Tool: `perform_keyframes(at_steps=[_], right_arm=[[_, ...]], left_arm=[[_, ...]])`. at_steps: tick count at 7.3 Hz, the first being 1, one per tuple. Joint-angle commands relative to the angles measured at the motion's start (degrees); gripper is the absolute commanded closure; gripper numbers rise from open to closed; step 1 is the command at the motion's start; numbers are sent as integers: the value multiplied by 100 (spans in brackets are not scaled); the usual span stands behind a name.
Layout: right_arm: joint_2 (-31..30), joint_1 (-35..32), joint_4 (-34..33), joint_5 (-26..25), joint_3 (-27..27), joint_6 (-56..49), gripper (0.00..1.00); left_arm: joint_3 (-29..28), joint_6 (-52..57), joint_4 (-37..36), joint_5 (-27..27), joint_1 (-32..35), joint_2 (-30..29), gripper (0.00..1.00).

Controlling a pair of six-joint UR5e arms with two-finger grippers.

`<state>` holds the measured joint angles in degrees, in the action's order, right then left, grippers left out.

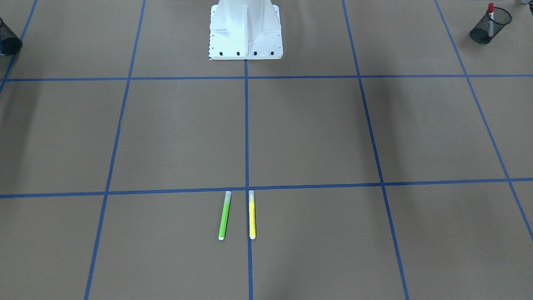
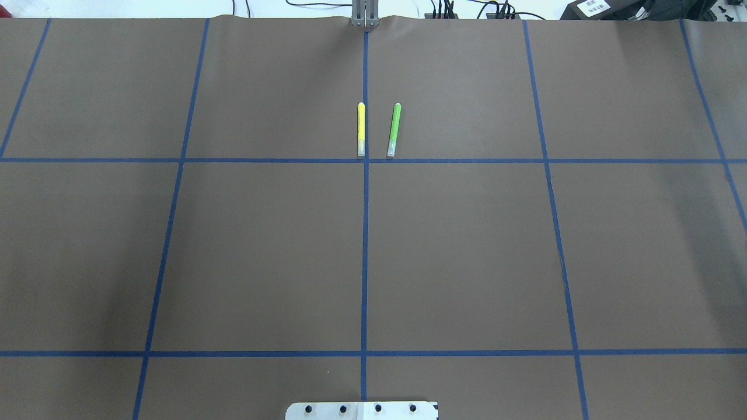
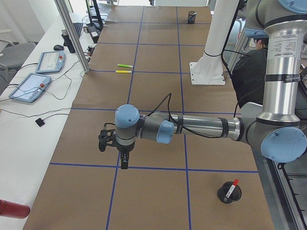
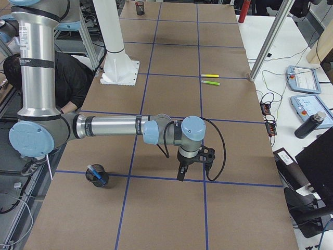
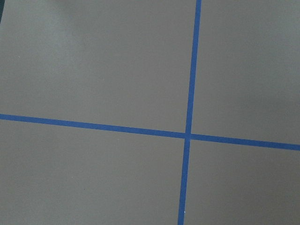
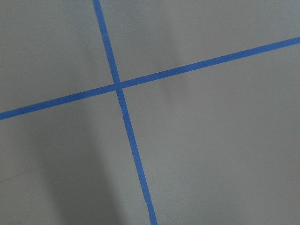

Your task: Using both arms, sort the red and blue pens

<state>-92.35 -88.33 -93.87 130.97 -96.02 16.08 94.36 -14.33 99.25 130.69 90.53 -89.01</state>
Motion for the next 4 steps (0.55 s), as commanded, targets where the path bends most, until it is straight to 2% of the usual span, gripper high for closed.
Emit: perform_keyframes(at_steps=[1, 4], right_arm=[[7, 0, 9, 77, 13, 1, 0], [16, 0, 9, 78, 4, 9, 0]], left_arm=[[-23, 0, 15, 0, 0, -2, 0], [-111, 9, 42, 0, -9, -20, 0]])
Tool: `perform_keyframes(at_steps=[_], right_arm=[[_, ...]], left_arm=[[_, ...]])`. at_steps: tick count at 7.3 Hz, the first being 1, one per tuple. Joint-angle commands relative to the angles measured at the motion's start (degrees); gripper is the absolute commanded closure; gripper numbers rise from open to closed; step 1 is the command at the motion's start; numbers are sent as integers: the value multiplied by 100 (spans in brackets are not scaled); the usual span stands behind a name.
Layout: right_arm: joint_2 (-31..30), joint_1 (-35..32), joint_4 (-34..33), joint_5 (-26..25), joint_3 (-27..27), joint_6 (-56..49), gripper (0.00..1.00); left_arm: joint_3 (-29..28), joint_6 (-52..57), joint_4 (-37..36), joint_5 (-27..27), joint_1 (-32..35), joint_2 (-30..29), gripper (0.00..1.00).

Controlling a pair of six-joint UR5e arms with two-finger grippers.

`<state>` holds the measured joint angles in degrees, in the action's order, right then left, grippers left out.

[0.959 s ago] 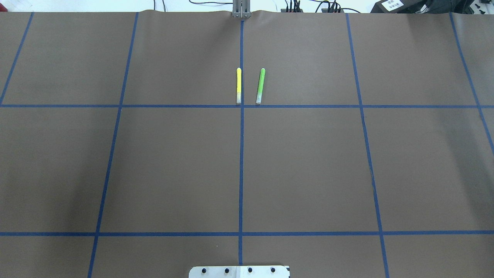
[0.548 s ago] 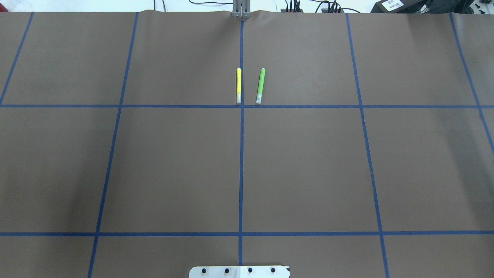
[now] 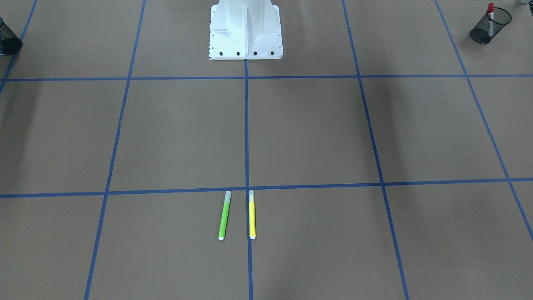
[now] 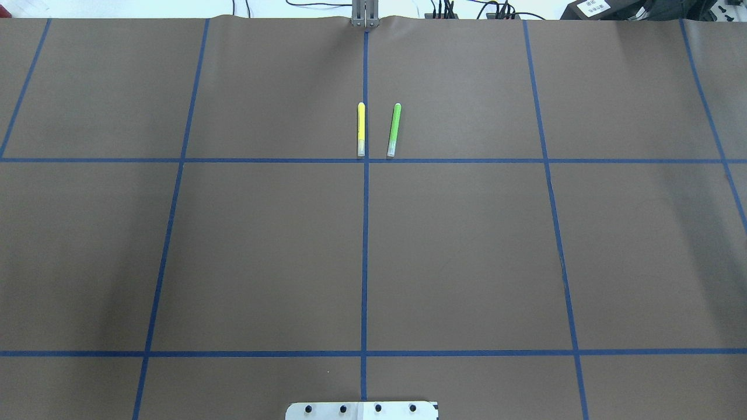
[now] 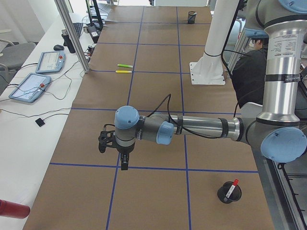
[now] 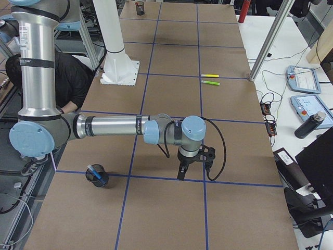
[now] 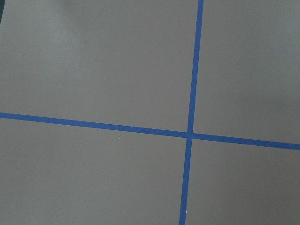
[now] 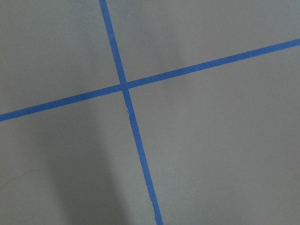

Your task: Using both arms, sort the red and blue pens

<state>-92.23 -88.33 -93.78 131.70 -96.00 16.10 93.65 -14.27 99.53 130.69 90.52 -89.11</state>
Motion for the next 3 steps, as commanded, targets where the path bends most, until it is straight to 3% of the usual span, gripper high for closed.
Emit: perform_keyframes(at_steps=[1, 3], right_arm=[[3, 0, 0, -4, 2, -2, 0], [3, 0, 0, -4, -15, -2, 0]], left_arm=[[-40, 3, 14, 0, -8, -10, 0], [-66, -5, 5, 0, -8, -9, 0]])
